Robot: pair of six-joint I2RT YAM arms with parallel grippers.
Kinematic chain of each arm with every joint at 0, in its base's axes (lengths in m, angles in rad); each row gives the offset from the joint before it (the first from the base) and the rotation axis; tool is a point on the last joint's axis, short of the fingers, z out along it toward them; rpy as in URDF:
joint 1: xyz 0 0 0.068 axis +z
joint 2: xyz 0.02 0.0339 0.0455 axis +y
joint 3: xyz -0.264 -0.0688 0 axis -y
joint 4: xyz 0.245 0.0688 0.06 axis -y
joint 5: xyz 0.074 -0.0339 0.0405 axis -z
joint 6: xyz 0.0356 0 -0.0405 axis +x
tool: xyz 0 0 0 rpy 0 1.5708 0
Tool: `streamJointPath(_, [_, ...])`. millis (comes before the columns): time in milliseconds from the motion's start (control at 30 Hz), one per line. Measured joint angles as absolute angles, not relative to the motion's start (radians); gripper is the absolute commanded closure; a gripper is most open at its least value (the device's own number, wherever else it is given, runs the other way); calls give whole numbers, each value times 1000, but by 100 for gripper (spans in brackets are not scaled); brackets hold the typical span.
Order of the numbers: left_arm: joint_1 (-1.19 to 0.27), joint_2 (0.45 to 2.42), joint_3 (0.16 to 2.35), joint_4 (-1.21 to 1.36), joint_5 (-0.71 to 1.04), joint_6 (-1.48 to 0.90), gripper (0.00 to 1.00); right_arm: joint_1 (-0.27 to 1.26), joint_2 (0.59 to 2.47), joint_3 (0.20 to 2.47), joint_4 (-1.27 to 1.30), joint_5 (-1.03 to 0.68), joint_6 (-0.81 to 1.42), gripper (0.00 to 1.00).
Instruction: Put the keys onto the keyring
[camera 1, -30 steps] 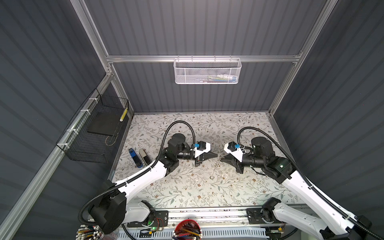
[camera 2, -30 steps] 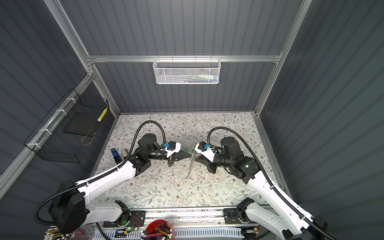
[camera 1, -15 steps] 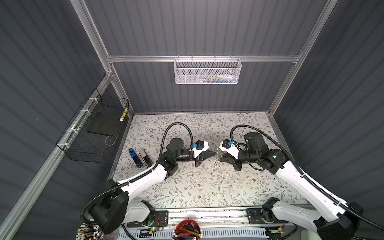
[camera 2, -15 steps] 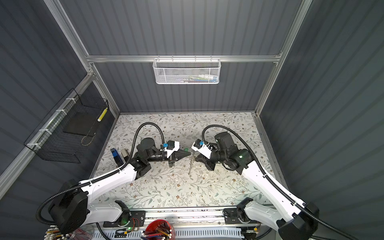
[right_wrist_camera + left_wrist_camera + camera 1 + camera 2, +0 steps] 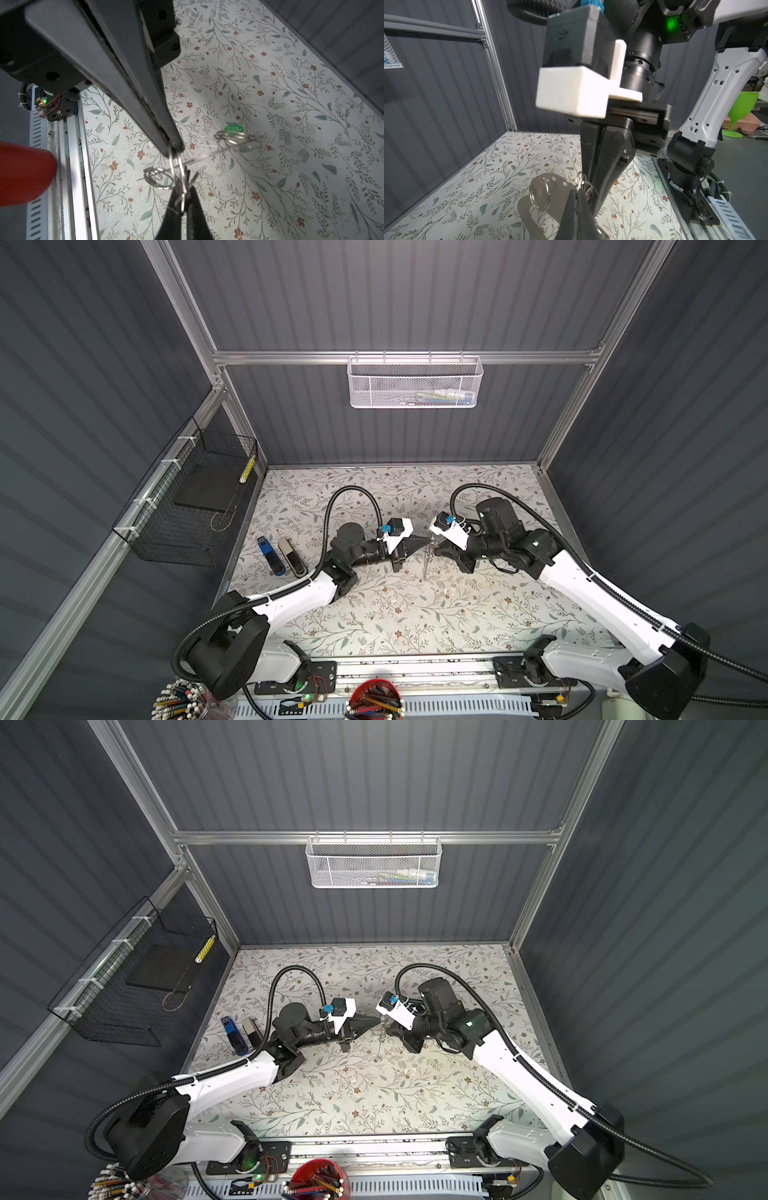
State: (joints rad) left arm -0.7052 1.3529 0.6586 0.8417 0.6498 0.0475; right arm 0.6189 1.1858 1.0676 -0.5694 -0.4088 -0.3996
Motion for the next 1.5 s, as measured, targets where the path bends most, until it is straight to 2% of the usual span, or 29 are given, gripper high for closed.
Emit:
streamJointPath(367, [-705, 1354, 632, 919, 569, 15, 100, 715, 1193, 1068, -474, -170, -356, 99])
streamJointPath(600, [-705, 1362, 626, 976, 565, -12, 100, 737, 1165, 1048, -437, -112, -340, 80])
streamJointPath(833, [-701, 1362, 626, 990, 599, -12, 100, 717, 994, 958, -460, -132, -360, 57])
streamJointPath(1100, [-690, 1362, 626, 989, 683, -12, 100, 645, 871, 933, -440, -252, -339, 60])
streamJointPath(1500, [-686, 1362, 628, 987, 768, -12, 100, 617, 950, 980, -346, -466, -295, 72])
